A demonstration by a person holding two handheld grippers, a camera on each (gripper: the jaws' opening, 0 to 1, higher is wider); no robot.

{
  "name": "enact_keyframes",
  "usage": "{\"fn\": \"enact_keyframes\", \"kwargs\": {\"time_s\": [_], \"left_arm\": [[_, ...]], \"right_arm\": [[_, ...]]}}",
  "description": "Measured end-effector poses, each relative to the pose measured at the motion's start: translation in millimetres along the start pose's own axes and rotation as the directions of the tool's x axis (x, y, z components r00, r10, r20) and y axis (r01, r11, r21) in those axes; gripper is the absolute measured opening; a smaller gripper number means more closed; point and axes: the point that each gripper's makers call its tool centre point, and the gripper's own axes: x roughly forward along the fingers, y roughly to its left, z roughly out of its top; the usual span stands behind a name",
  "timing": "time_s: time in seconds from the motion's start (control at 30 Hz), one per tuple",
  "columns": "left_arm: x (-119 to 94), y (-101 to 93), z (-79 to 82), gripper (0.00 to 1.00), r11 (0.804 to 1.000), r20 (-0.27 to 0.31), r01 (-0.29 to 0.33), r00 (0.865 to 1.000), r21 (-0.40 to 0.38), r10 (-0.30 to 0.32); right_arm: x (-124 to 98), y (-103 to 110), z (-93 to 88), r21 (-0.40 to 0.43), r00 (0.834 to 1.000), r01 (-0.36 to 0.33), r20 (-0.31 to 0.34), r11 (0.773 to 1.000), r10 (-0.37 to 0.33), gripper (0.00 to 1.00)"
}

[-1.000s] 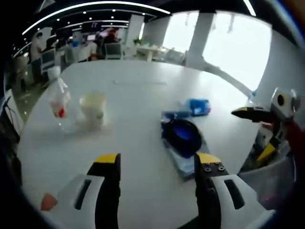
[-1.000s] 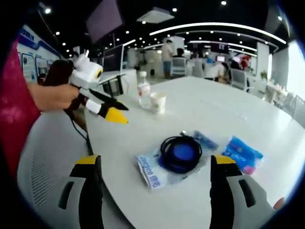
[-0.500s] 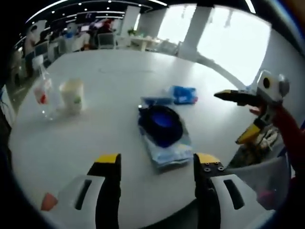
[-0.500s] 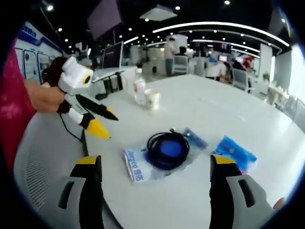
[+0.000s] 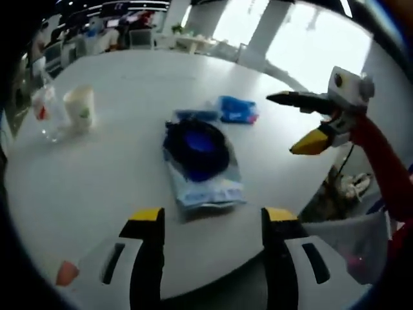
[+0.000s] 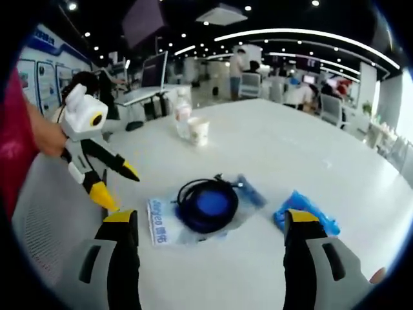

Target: Arrange the tabletop items into an orderly group along one side of the table until the central work area is clear of visible clutter.

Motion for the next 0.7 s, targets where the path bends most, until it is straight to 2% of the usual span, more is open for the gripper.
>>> {"fn": "enact_keyframes", "kwargs": {"time_s": [0.5,0.7], "left_arm": [[19,-20.9,-14.3,0.56,0.998,-0.071,0.025,0.997,-0.058,-0.029],[27,-22.3,-15.8,0.56,0.998,-0.087,0.020,0.996,-0.062,-0.025]], "right_arm": [[31,-25,-4.4,-0.054,0.997,-0.067,-0.047,0.996,0.064,0.92],[49,-31,-5.6,-0.093,0.993,-0.099,-0.077,0.991,0.092,0.91]]}}
